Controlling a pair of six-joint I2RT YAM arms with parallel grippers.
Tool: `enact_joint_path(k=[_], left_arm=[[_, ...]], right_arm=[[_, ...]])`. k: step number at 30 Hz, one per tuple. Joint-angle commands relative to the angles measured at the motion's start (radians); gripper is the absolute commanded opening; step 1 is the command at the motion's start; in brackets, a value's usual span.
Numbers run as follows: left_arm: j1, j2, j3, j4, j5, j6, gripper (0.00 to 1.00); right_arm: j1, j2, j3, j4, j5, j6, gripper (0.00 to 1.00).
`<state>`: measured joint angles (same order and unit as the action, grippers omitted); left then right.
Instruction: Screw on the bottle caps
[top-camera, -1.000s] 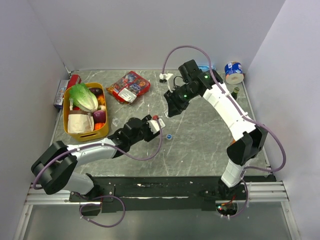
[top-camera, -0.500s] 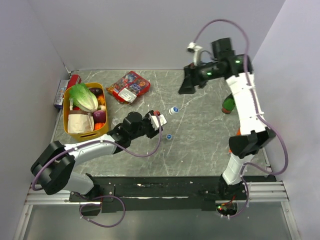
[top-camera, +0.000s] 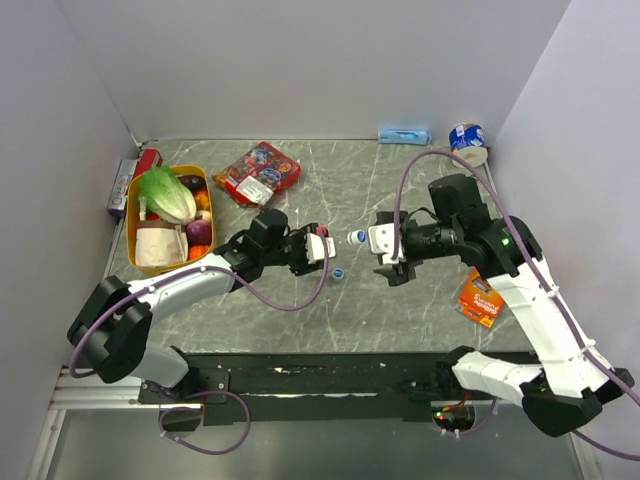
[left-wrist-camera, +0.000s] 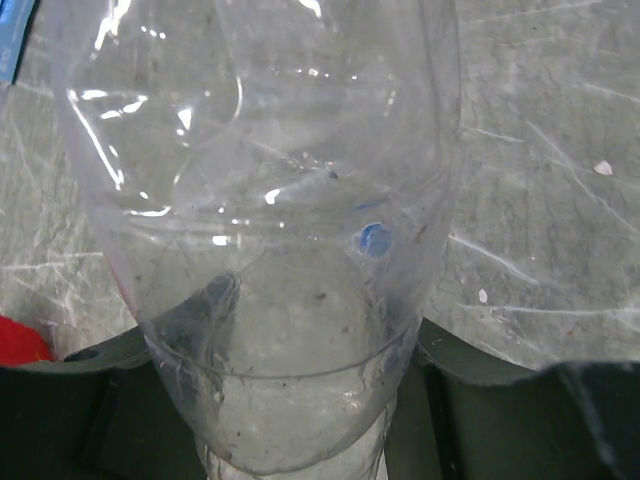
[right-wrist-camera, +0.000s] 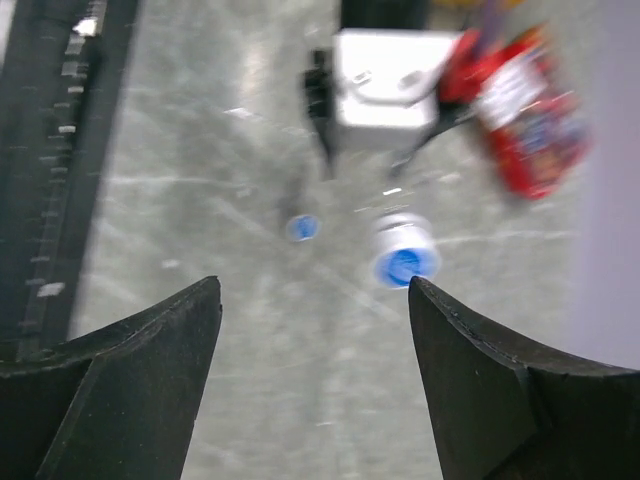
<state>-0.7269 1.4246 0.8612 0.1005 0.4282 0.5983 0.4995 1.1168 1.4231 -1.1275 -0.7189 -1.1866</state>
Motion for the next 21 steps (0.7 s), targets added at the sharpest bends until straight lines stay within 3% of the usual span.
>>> enact_joint_path(k=[1, 10, 21], left_arm=[[0.003, -0.015, 0.042, -0.035, 0.079, 0.087, 0.01], [0.003, -0.039, 0.024, 0.013, 0.073, 0.095, 0.01], [0.006, -0.058, -0.001, 0.062, 0.061, 0.078, 0.01]], right_arm=[[0.025, 0.073, 0.072, 0.115, 0.026, -0.102, 0.79], [0.066, 0.067, 0.014, 0.097, 0.047, -0.244, 0.71], [0.073, 0.086, -0.016, 0.086, 0.111, -0.263, 0.58]])
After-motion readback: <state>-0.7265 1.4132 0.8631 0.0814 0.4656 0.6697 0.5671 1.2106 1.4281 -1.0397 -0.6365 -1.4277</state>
